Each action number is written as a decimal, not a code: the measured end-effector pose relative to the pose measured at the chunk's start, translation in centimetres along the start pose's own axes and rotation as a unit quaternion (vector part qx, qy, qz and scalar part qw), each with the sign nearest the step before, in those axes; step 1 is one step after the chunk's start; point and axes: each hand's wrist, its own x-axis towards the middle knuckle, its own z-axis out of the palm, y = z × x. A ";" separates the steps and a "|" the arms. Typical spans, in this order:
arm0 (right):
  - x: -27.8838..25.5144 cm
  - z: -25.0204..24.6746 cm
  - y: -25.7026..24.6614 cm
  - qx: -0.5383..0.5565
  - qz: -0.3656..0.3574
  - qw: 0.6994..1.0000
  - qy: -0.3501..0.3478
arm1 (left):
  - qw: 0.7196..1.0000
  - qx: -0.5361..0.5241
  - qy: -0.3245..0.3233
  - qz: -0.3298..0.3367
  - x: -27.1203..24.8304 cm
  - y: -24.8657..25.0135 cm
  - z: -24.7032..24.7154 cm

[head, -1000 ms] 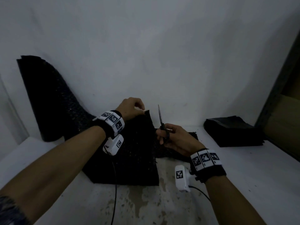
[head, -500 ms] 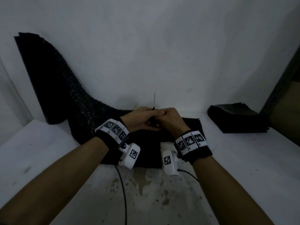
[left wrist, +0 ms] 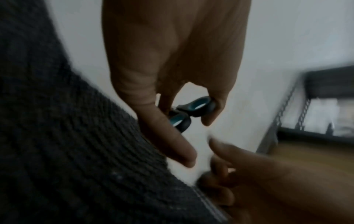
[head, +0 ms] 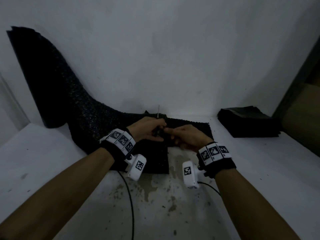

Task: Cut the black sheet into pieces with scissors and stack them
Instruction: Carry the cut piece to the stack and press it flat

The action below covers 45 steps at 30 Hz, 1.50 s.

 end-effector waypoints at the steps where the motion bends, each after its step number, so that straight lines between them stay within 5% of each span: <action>1: 0.1 -0.7 0.5 -0.050 -0.012 0.998 0.020 | 0.996 0.080 0.030 -0.009 0.3 -0.2 -0.6; 3: -0.1 -2.4 1.2 -0.167 -0.025 0.985 0.047 | 0.964 0.257 0.054 -0.047 0.5 -0.7 -1.7; 6: -1.2 -4.2 2.0 -0.332 0.033 0.943 -0.002 | 0.873 0.478 0.026 -0.096 0.6 -1.4 -2.6; 11: -2.6 -5.0 2.4 -0.423 0.086 0.900 -0.058 | 0.762 0.634 0.028 -0.127 0.9 -2.0 -2.2; 16: -4.1 -4.4 2.4 -0.467 0.075 0.878 -0.070 | 0.731 0.666 0.014 -0.147 1.2 -2.2 -2.2; 20: -4.9 -4.7 2.4 -0.386 0.077 0.918 -0.041 | 0.688 0.719 0.082 -0.052 0.4 -1.8 -1.2; 22: -4.9 -4.8 2.3 -0.301 0.090 0.949 -0.040 | 0.712 0.694 0.064 0.081 0.2 -1.6 0.5; 24: -4.9 -4.6 2.3 -0.176 0.104 0.978 -0.044 | 0.762 0.624 -0.063 0.162 -0.6 -0.9 3.2; 26: -5.1 -4.2 2.2 -0.073 0.094 0.992 -0.044 | 0.786 0.576 -0.180 0.135 -1.5 -0.4 6.3; 28: -5.4 -4.3 2.4 -0.019 0.075 0.997 -0.013 | 0.765 0.596 -0.220 0.106 -1.4 -1.0 8.8; 31: -5.9 -5.8 2.9 -0.104 0.063 0.992 0.036 | 0.704 0.674 -0.196 0.112 -0.5 -2.0 9.6; 34: -6.8 -7.7 3.2 -0.255 0.076 0.964 0.011 | 0.718 0.650 -0.208 0.136 0.1 -1.7 9.0; 37: -7.7 -8.5 3.0 -0.286 0.087 0.954 -0.036 | 0.758 0.609 -0.193 0.133 0.9 -1.2 8.2; 40: -8.1 -9.1 2.8 -0.289 0.100 0.950 -0.070 | 0.848 0.493 -0.186 0.062 1.6 -0.4 6.4; 45: -5.8 -10.5 4.0 -0.249 0.052 0.964 0.074 | 0.928 0.365 -0.071 0.007 2.2 0.4 4.4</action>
